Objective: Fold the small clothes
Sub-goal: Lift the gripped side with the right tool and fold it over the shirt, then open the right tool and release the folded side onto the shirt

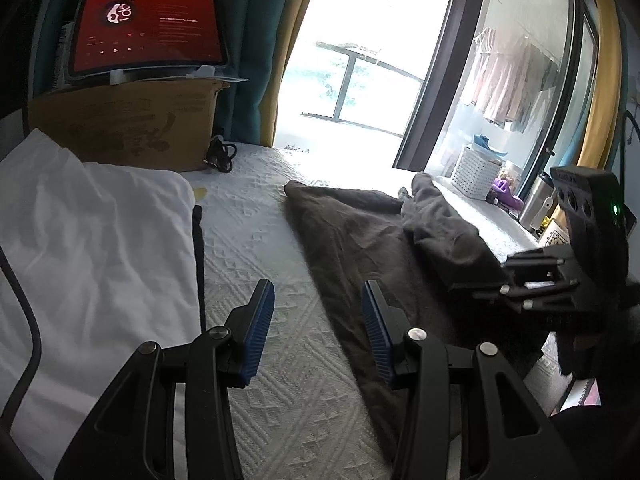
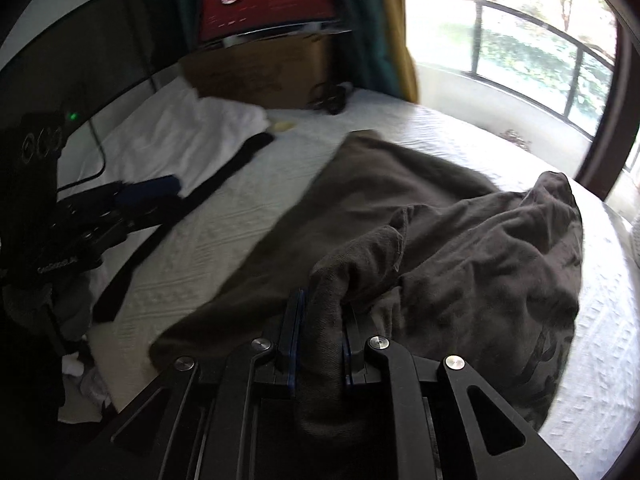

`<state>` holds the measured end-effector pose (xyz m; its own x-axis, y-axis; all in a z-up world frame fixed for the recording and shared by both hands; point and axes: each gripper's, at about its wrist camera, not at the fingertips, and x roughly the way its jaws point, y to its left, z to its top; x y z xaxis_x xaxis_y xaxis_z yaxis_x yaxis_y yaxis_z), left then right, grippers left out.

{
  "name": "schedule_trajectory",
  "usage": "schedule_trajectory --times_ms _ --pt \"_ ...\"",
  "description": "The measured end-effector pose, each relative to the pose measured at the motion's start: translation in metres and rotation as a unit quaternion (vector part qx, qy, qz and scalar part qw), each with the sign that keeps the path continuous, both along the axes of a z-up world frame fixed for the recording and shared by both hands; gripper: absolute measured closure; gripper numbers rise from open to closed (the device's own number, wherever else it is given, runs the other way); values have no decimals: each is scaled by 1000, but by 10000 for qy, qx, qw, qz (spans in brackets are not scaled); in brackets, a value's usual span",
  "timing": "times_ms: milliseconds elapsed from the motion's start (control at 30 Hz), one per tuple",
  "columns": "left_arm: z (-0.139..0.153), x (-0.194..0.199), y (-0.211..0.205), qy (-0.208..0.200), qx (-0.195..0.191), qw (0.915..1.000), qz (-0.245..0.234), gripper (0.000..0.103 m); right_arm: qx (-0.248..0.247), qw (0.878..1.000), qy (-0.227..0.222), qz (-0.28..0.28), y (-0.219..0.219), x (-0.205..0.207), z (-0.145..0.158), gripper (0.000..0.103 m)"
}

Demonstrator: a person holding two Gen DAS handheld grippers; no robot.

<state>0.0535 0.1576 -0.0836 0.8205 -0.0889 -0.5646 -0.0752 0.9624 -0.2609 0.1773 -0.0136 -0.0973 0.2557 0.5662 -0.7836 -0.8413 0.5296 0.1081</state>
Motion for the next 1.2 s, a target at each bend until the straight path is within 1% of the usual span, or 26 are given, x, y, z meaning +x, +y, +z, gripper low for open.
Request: schedule_trajectory --times_ms 100,233,333,467,533,567,600,667,700,733,767,800,833,967,1033,1100,1133,1200 --pt "2 -3 1 -11 28 10000 31 58 0 9998 47 189 9 -12 -3 87" --pt "7 -8 4 -49 70 9999 121 58 98 9992 72 389 13 -23 0 87" --pt "9 -8 4 -47 86 9998 152 58 -10 9978 144 642 19 -32 -7 87" --pt "10 -6 2 7 104 9998 148 58 -82 9980 134 618 21 -37 -21 86" --pt "11 -4 -1 52 133 9998 109 58 -69 9974 70 711 21 -39 -24 82" --pt "11 -3 -2 69 149 9998 82 58 -28 9969 53 780 20 -41 -24 72" --pt "11 -1 -5 89 166 9998 54 58 25 9962 78 866 19 -43 -23 51" --pt "13 0 -7 92 182 9998 42 58 100 9943 171 1050 17 -47 -19 23" --pt "14 1 -8 85 170 9998 80 55 166 9941 79 1070 14 -50 -15 22" --pt "15 3 -9 82 135 9998 121 48 225 9939 -41 1083 10 -53 -9 22" --pt "17 5 -10 65 103 9998 152 32 233 9938 -75 1086 7 -53 -6 22" --pt "18 6 -11 39 90 9998 175 26 222 9941 -114 1056 3 -52 -3 22" --pt "19 7 -13 15 89 9998 173 26 219 9949 -173 970 -3 -48 -1 22" --pt "23 21 -34 38 142 9998 -138 26 315 9982 -225 451 -34 -23 7 22" --pt "21 30 -46 168 151 9993 -294 26 331 9990 -253 149 -53 -9 8 22" --pt "17 40 -59 361 60 9980 -513 26 327 9990 -237 -178 -72 5 7 22" --pt "13 46 -69 452 46 9962 -747 26 312 9987 -229 -336 -81 11 5 22" --pt "5 54 -82 601 197 9931 -984 26 274 9973 -221 -651 -100 20 0 22"
